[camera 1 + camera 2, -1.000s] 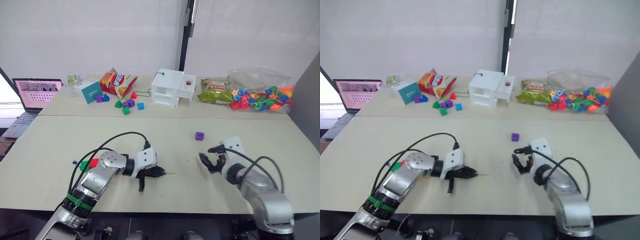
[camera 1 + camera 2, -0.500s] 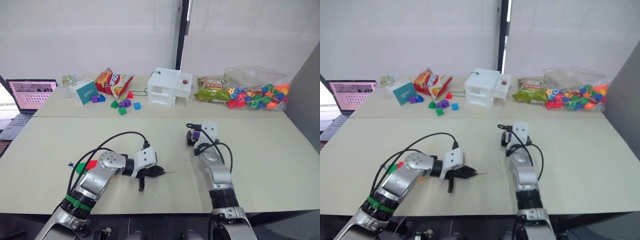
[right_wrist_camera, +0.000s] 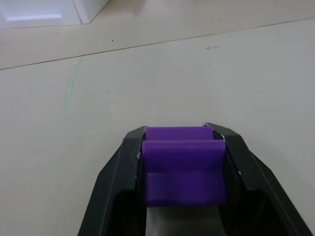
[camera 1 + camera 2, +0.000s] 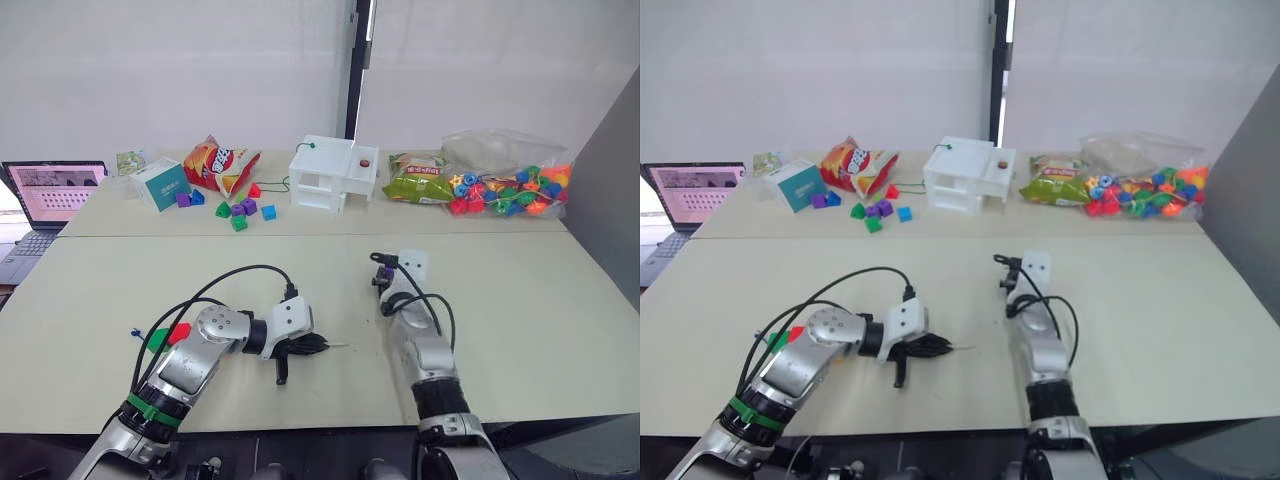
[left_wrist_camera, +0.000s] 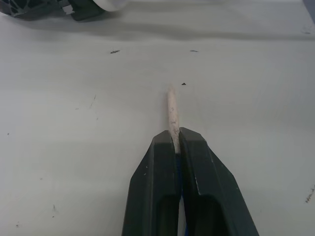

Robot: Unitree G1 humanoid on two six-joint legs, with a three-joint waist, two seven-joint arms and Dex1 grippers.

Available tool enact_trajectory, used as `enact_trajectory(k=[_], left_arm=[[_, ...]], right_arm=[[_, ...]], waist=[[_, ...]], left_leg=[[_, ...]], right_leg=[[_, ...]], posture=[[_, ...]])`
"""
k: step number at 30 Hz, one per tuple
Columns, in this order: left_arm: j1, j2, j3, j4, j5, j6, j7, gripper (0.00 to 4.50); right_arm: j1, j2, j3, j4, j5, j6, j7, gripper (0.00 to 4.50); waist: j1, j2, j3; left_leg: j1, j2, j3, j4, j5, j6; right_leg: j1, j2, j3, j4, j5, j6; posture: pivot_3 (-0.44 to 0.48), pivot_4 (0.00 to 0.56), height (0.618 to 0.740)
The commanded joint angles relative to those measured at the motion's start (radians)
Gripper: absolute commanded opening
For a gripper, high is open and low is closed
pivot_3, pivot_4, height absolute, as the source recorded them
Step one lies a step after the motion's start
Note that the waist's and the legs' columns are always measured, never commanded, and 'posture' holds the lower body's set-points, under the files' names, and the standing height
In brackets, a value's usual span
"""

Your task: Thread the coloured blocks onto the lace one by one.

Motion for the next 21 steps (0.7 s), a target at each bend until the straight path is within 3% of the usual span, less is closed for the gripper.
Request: enact_trajectory(k=[1, 7, 11, 17, 19, 21], left_arm=[[-0.007, 0.003, 0.014, -0.020, -0.012, -0.003, 0.002, 0.00], [-0.012, 0.010, 0.011, -0.008, -0.013, -0.013, -0.013, 0.00], [-0.018, 0.015, 0.009, -0.010, -0.014, -0.011, -0.025, 0.00], [-0.018, 0.033, 0.012, -0.017, -0.012, -0.008, -0.041, 0.00], [-0.019, 0.037, 0.017, -0.020, -0.016, -0.005, -0.046, 0.00], [-0.019, 0.040, 0.017, -0.016, -0.016, -0.008, -0.049, 0.00]], right_arm=[[0.163, -0.011, 0.109, -0.394, 0.025, 0.160, 0.053, 1.21], [0.436, -0.108, 0.295, -0.770, -0.013, 0.406, 0.075, 1.21], [0.517, -0.121, 0.315, -0.779, -0.015, 0.447, 0.070, 1.21], [0.556, -0.020, 0.288, -0.713, 0.013, 0.388, 0.056, 1.21], [0.550, -0.024, 0.278, -0.739, 0.006, 0.354, 0.070, 2.25], [0.534, -0.024, 0.254, -0.779, 0.020, 0.328, 0.085, 2.93]], waist=[[0.001, 0.000, 0.000], [0.009, 0.000, 0.000], [0.015, 0.000, 0.000], [0.016, 0.000, 0.000], [0.016, 0.000, 0.000], [0.018, 0.000, 0.000]], left_leg=[[0.000, 0.000, 0.000, 0.000, 0.000, 0.000], [0.000, 0.000, 0.000, 0.002, 0.000, 0.001], [0.003, 0.001, 0.000, 0.003, 0.000, 0.000], [0.003, 0.001, 0.000, 0.003, 0.000, 0.000], [0.003, 0.001, 0.000, 0.002, 0.000, 0.000], [0.003, 0.001, 0.000, 0.003, 0.000, 0.000]], right_leg=[[0.000, 0.001, 0.000, 0.000, 0.000, 0.000], [0.001, 0.000, 0.000, -0.001, 0.000, 0.000], [0.003, 0.001, 0.000, -0.007, -0.001, -0.001], [0.004, 0.001, 0.000, -0.007, -0.001, -0.001], [0.003, 0.001, 0.000, -0.007, -0.001, -0.001], [0.003, 0.001, 0.000, -0.007, -0.001, -0.001]], posture=[[0.000, 0.150, 0.740], [0.000, 0.150, 0.740], [0.000, 0.150, 0.740], [0.000, 0.150, 0.740], [0.000, 0.150, 0.740], [0.000, 0.150, 0.740]])
